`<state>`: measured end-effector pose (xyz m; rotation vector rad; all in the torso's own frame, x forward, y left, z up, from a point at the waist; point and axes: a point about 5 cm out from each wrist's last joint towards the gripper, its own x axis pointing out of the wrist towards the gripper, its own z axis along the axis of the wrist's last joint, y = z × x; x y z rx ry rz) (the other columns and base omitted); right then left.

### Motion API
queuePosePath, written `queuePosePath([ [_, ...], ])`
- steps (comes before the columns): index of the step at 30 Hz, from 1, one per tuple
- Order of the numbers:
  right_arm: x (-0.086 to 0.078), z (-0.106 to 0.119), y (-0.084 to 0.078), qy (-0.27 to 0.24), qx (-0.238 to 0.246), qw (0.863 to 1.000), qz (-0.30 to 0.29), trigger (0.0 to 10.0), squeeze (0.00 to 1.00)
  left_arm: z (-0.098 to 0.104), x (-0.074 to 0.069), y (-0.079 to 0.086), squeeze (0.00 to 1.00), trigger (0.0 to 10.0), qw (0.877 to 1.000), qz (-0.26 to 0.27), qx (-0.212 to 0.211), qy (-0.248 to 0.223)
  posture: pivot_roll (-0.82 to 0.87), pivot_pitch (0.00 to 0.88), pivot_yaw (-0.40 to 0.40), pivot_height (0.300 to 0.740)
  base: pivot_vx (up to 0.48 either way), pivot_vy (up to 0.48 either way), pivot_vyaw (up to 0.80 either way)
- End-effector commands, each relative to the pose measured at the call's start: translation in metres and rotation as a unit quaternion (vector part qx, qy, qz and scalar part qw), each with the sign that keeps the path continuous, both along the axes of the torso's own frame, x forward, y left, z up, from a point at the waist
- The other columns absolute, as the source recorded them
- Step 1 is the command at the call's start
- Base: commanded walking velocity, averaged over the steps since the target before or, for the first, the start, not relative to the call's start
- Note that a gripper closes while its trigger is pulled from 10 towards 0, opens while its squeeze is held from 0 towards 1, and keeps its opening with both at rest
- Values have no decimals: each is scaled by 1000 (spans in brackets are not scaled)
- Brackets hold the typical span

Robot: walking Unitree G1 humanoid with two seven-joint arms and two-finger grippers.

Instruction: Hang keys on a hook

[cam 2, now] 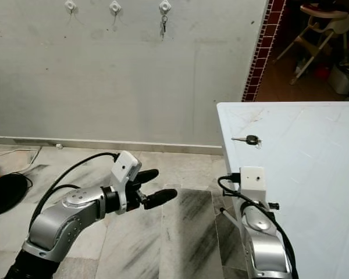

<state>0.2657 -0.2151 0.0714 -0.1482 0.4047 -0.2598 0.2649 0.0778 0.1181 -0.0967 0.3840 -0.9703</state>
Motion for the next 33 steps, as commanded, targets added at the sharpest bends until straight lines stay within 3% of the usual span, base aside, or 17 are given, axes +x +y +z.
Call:
queuePosePath([
  [1, 0, 0, -8, 0, -1, 1000, -21, 0, 0, 4, 3, 1, 0, 10000, 1000, 5, 5, -12, 37, 0, 29, 740, 0, 0, 0],
  [12, 7, 24, -26, -75, -31, 994, -70, 0, 0, 8, 9, 3, 0, 10000, 999, 27, -1, -27, 43, 0, 31, 740, 0, 0, 0],
  [18, 11, 54, -34, -169, -62, 979, -98, 0, 0, 12, 13, 3, 0, 10000, 998, 46, -11, -42, 41, 0, 34, 740, 0, 0, 0],
  [20, 12, 62, -33, -194, -76, 974, -91, 2000, 0, 15, 16, 4, 0, 10000, 997, 53, -11, -57, 40, 0, 35, 740, 0, 0, 0],
  [21, 12, 64, -33, -200, -75, 973, -91, 1843, 0, 15, 17, 4, 0, 10000, 997, 57, -11, -59, 39, 0, 35, 740, 0, 0, 0],
  [22, 12, 66, -33, -207, -75, 971, -90, 627, 0, 16, 19, 5, 0, 10000, 996, 65, -10, -62, 39, 0, 35, 740, 0, 0, 0],
  [23, 13, 68, -32, -215, -79, 970, -85, 1725, 0, 17, 21, 6, 0, 10000, 995, 76, -11, -66, 39, 0, 35, 740, 0, 0, 0],
  [24, 14, 68, -31, -213, -83, 970, -79, 4353, 0, 17, 22, 7, 0, 10000, 995, 79, -11, -67, 39, 0, 35, 740, 0, 0, 0],
  [25, 14, 68, -30, -208, -82, 972, -74, 9451, 0, 17, 22, 7, 0, 10000, 994, 81, -10, -68, 39, 0, 35, 740, 0, 0, 0],
  [26, 15, 66, -29, -199, -71, 975, -69, 10000, 0, 17, 23, 7, 0, 10000, 994, 82, -10, -67, 39, 0, 35, 740, 0, 0, 0],
  [28, 16, 63, -29, -190, -66, 977, -67, 10000, 0, 16, 23, 7, 0, 10000, 994, 82, -10, -68, 39, 0, 37, 740, 0, 0, 0],
  [31, 15, 48, -27, -118, -45, 991, -55, 10000, 0, 15, 22, 8, 0, 10000, 995, 79, -5, -65, 41, 0, 43, 740, 0, 0, 0],
  [33, 11, 43, -25, -97, -39, 993, -53, 10000, 0, 14, 21, 8, 0, 10000, 995, 76, 1, -65, 41, 0, 44, 740, 0, 0, 0],
])
